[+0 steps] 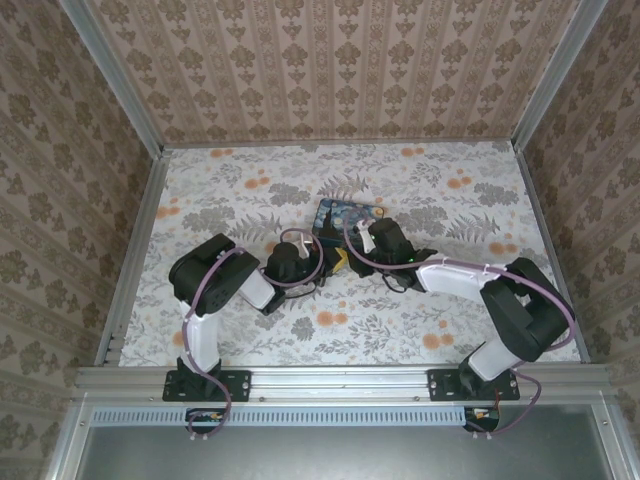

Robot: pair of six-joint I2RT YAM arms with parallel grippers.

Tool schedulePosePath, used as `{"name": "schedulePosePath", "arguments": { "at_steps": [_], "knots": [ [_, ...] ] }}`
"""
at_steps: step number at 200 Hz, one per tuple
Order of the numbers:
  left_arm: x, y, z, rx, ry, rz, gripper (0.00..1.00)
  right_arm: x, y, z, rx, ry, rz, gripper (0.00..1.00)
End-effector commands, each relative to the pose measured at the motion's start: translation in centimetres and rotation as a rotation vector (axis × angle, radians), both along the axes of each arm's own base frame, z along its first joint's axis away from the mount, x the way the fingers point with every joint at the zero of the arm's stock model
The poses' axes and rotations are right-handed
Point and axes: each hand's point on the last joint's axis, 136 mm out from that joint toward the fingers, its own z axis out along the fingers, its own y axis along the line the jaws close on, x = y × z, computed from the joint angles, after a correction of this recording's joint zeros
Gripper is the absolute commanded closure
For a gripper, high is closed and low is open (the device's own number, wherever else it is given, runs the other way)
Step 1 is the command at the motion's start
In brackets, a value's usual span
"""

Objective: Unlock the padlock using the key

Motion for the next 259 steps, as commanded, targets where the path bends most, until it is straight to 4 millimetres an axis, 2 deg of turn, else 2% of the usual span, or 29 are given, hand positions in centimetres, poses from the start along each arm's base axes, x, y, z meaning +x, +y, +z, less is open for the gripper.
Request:
{"name": "schedulePosePath", "arguments": {
  "at_steps": [1,27,52,114,167,259],
  "knots": [
    [-0.9,-0.3,1.8,-0.053,-0.006,-0.037,1.0,0.3,-0.9,2.3,0.047,-0.054,-0.038,0.77],
    [-0.7,-0.2,2.0,-0.063,0.009,-0.025,1.0,-0.5,-1.8,2.5,0.002,-0.071,-0.031,0.74],
    [-0.7,-0.3,2.2,-0.073,0.019,-0.02,1.0,-1.3,-2.6,1.5,-0.094,-0.078,-0.007,0.72],
    [-0.6,-0.2,2.6,-0.082,0.024,-0.016,1.0,-2.6,-1.7,-0.8,-0.343,-0.129,0.101,0.7],
    [-0.6,-0.2,2.7,-0.085,0.025,-0.017,1.0,-1.8,-1.1,-1.7,-0.428,-0.164,0.108,0.7],
    [-0.7,-0.2,2.5,-0.084,0.028,-0.025,1.0,0.5,0.1,-1.7,-0.474,-0.196,0.096,0.74]
  ]
}}
